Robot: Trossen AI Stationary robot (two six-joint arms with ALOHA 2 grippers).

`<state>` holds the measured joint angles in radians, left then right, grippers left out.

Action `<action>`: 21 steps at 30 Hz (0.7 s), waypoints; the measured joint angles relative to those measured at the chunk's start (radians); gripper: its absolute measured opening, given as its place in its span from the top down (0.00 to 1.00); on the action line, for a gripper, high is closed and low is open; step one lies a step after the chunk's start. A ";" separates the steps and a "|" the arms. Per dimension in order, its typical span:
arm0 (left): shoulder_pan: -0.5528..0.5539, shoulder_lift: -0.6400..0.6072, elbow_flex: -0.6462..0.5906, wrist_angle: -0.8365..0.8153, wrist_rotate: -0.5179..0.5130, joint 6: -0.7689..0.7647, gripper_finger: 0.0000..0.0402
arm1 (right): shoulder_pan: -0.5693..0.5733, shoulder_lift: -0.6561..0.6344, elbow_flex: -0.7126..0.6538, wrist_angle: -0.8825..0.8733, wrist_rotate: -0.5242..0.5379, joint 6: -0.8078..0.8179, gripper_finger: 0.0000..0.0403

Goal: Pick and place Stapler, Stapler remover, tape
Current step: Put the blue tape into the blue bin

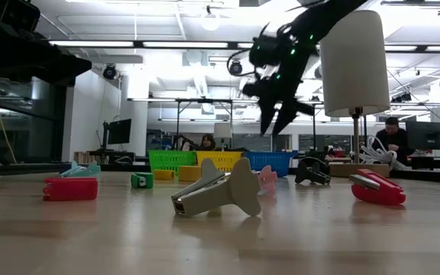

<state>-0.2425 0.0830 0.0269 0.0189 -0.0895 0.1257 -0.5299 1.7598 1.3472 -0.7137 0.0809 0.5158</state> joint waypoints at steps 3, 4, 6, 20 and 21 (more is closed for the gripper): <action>0.000 0.000 0.000 0.000 0.000 0.000 0.36 | 0.038 -0.051 0.000 -0.129 0.028 0.017 0.63; 0.000 0.000 0.000 0.000 0.000 0.000 0.36 | 0.056 -0.066 0.000 -0.177 0.044 0.032 0.63; 0.000 0.000 0.000 0.000 0.000 0.000 0.36 | 0.099 -0.094 0.000 -0.267 0.087 0.071 0.63; 0.000 0.000 0.000 0.000 0.000 0.000 0.36 | 0.450 -0.147 0.000 -0.479 0.153 0.344 0.64; 0.000 0.000 0.000 0.000 0.000 0.000 0.36 | 0.473 -0.147 0.000 -0.488 0.136 0.369 0.64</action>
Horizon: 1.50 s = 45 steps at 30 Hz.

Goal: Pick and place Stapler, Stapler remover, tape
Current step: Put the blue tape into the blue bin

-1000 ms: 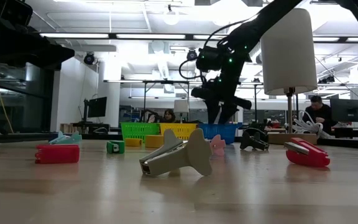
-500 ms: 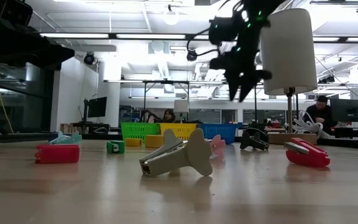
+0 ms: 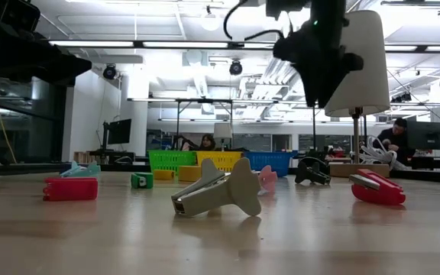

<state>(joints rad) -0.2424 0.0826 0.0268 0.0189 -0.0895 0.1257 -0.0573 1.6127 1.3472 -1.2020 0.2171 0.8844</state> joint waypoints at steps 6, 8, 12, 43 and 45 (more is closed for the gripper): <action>0.000 0.000 0.000 0.000 0.000 0.000 0.36 | 0.156 0.001 -0.001 -0.079 -0.068 0.234 0.64; 0.000 0.000 0.000 0.000 0.000 0.000 0.36 | 0.219 0.001 -0.001 -0.096 -0.074 0.340 0.64; 0.000 0.000 0.000 0.000 0.000 0.000 0.36 | 0.354 0.001 -0.006 -0.107 -0.096 0.568 0.64; 0.000 0.000 0.000 0.000 0.000 0.000 0.36 | 0.912 0.003 -0.366 0.423 -0.364 1.524 0.64; 0.000 0.000 0.000 0.000 0.000 0.000 0.36 | 0.911 0.003 -0.366 0.420 -0.369 1.524 0.64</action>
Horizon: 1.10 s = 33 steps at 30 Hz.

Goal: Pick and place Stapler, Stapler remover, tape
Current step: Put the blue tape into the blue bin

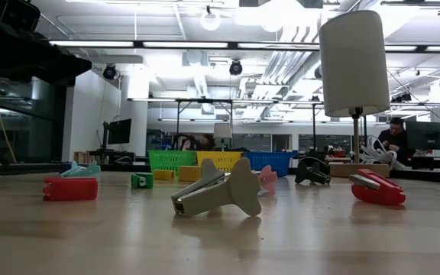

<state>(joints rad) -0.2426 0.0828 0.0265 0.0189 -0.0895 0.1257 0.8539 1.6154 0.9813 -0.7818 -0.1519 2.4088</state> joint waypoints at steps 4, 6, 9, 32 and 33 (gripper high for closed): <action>0.000 0.000 0.000 0.000 0.000 0.000 0.36 | 0.000 0.002 0.000 -0.021 -0.011 0.000 0.64; 0.000 0.000 0.000 0.000 0.000 0.000 0.36 | 0.004 0.002 0.000 -0.033 -0.024 -0.001 0.64; 0.000 0.000 0.000 0.000 0.000 0.000 0.36 | 0.012 0.002 0.000 -0.051 -0.024 0.000 0.64; 0.000 0.000 0.000 0.000 0.000 0.000 0.36 | 0.031 0.076 0.001 -0.047 -0.053 -0.004 0.64; 0.000 0.000 0.000 0.000 0.000 0.000 0.36 | 0.032 0.084 0.001 -0.041 -0.053 -0.005 0.64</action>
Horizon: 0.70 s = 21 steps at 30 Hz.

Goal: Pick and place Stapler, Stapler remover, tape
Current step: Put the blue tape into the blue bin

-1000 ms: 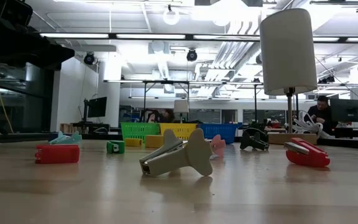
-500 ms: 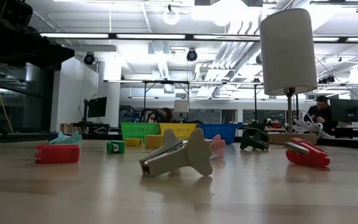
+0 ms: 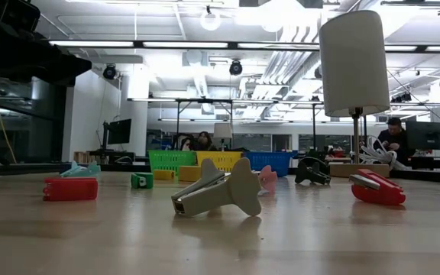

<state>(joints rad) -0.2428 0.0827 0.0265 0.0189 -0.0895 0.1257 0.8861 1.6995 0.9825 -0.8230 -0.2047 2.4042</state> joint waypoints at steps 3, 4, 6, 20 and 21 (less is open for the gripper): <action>0.000 0.000 0.000 0.000 0.000 0.000 0.36 | 0.008 0.023 0.000 0.014 0.002 -0.001 0.64; 0.000 0.000 0.000 0.000 0.000 0.000 0.36 | 0.011 0.031 0.000 0.021 0.006 -0.002 0.64; 0.000 0.000 0.000 0.000 0.000 0.000 0.36 | 0.015 0.043 0.000 0.038 0.014 -0.004 0.64; 0.000 0.000 0.000 0.000 0.000 0.000 0.36 | 0.024 0.055 0.001 0.074 0.041 -0.030 0.91; 0.000 0.000 0.000 0.000 0.000 0.000 0.36 | 0.024 0.055 0.001 0.074 0.041 -0.030 0.92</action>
<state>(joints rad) -0.2428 0.0829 0.0265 0.0189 -0.0895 0.1257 0.9104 1.7542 0.9833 -0.7494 -0.1638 2.3740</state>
